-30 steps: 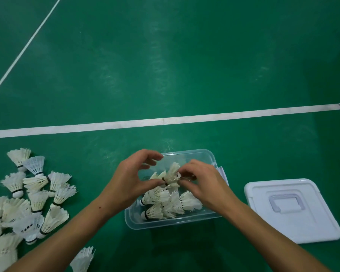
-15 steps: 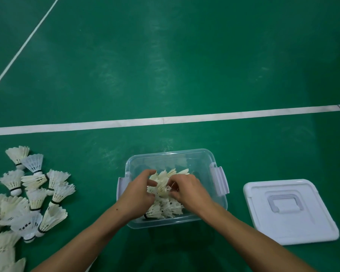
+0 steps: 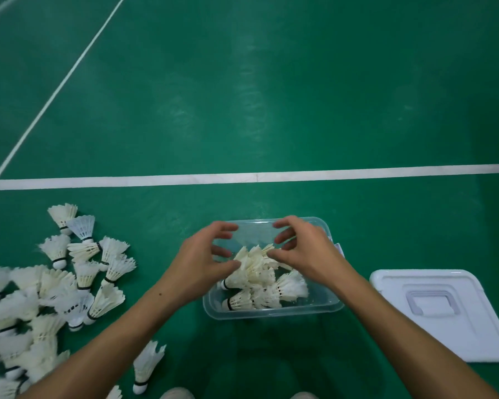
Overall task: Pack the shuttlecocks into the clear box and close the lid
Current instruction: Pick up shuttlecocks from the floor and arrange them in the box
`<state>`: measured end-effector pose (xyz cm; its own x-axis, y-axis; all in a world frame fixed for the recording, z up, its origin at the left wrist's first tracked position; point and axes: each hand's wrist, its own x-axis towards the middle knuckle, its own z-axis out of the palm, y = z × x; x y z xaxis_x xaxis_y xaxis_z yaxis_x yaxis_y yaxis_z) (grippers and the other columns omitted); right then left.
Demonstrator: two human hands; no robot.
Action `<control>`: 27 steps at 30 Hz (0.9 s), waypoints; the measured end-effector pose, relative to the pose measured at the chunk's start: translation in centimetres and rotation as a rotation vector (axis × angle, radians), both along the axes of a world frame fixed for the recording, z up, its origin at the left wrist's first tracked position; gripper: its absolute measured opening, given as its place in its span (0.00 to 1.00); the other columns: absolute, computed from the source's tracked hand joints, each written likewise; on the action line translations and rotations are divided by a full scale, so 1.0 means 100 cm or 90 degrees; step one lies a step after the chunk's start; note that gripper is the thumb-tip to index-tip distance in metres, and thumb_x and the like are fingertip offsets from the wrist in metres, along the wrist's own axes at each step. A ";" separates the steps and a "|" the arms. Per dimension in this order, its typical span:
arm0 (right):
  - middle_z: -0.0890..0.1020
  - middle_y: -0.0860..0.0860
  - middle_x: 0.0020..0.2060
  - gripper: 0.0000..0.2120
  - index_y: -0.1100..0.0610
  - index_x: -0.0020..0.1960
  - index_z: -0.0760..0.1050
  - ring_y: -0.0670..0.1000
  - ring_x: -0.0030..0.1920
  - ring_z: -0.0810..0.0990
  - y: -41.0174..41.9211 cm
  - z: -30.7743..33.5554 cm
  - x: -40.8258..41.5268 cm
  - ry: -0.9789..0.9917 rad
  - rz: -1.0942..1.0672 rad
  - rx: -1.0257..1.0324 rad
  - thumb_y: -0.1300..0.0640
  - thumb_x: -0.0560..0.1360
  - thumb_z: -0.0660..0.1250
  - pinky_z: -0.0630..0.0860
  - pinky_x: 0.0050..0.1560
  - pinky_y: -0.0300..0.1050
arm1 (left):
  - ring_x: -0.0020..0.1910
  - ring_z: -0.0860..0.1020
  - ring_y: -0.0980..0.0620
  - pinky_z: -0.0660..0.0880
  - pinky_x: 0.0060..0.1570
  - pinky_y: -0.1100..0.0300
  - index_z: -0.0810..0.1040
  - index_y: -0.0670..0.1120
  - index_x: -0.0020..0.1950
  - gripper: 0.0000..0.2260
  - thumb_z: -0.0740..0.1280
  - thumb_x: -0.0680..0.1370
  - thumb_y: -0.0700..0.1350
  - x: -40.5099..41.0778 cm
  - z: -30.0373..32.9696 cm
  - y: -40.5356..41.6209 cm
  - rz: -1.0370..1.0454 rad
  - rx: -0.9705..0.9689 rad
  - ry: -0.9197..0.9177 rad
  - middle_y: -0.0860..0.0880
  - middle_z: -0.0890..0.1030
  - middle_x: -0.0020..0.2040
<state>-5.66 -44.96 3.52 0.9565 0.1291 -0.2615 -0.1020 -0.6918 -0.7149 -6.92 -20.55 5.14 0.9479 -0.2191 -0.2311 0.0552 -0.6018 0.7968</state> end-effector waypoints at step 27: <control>0.79 0.48 0.64 0.39 0.46 0.79 0.60 0.46 0.51 0.83 0.248 -0.065 -0.089 0.013 0.412 -0.006 0.50 0.76 0.77 0.81 0.57 0.49 | 0.66 0.78 0.62 0.78 0.66 0.52 0.72 0.66 0.74 0.37 0.83 0.70 0.48 -0.207 -0.071 0.267 0.150 0.031 0.121 0.62 0.79 0.67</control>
<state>-14.56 -20.12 -2.94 0.6810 0.6755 -0.2830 0.3236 -0.6241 -0.7112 -27.58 6.17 -2.00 0.9097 0.0170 -0.4148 0.3433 -0.5925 0.7287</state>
